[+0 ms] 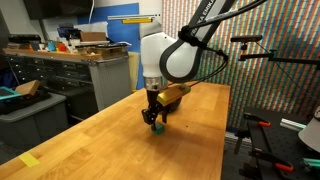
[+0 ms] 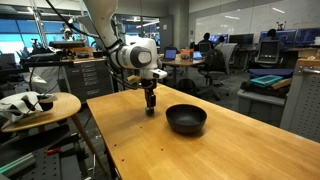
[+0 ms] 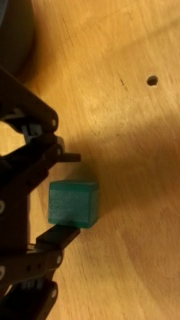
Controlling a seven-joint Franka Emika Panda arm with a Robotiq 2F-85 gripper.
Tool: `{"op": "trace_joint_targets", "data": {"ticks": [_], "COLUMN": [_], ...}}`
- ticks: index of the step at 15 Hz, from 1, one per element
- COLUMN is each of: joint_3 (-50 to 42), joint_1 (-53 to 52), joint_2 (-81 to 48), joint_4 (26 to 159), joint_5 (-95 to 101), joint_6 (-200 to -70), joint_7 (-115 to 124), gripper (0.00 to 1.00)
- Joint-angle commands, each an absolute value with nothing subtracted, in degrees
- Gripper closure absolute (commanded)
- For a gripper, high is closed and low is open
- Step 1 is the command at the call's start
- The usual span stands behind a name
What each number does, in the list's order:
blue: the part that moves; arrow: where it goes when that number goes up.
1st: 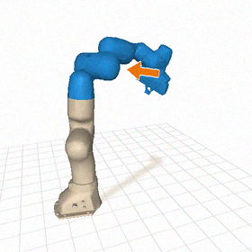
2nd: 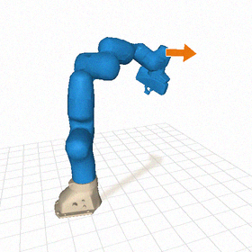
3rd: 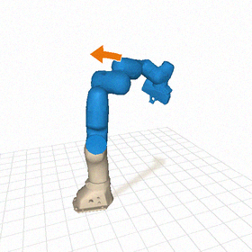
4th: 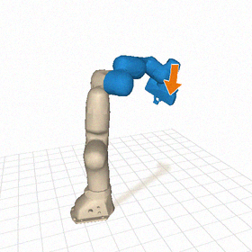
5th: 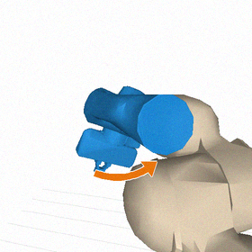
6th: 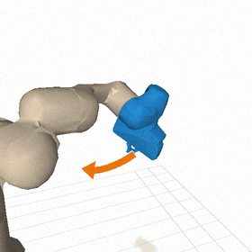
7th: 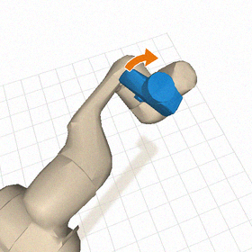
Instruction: Put the green block in the black bowl
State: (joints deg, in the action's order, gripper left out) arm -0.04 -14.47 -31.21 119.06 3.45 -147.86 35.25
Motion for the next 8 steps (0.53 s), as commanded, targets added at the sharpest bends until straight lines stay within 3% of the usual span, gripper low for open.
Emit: {"op": "trace_joint_targets", "data": {"ticks": [1,3,4,8], "joint_3": [-0.3,-0.1,0.0,0.1], "joint_1": [-15.2,-15.1,-14.9,-14.5], "joint_2": [-31.6,-31.4,-31.3,-31.1], "joint_4": [117.5,117.6,117.8,118.1], "joint_5": [1.8,1.5,1.1,0.1], "joint_6": [-147.2,-147.0,-146.9,-146.5], "joint_7": [34.6,34.5,34.4,34.2], "gripper": [0.65,0.80,0.83,0.83]}}
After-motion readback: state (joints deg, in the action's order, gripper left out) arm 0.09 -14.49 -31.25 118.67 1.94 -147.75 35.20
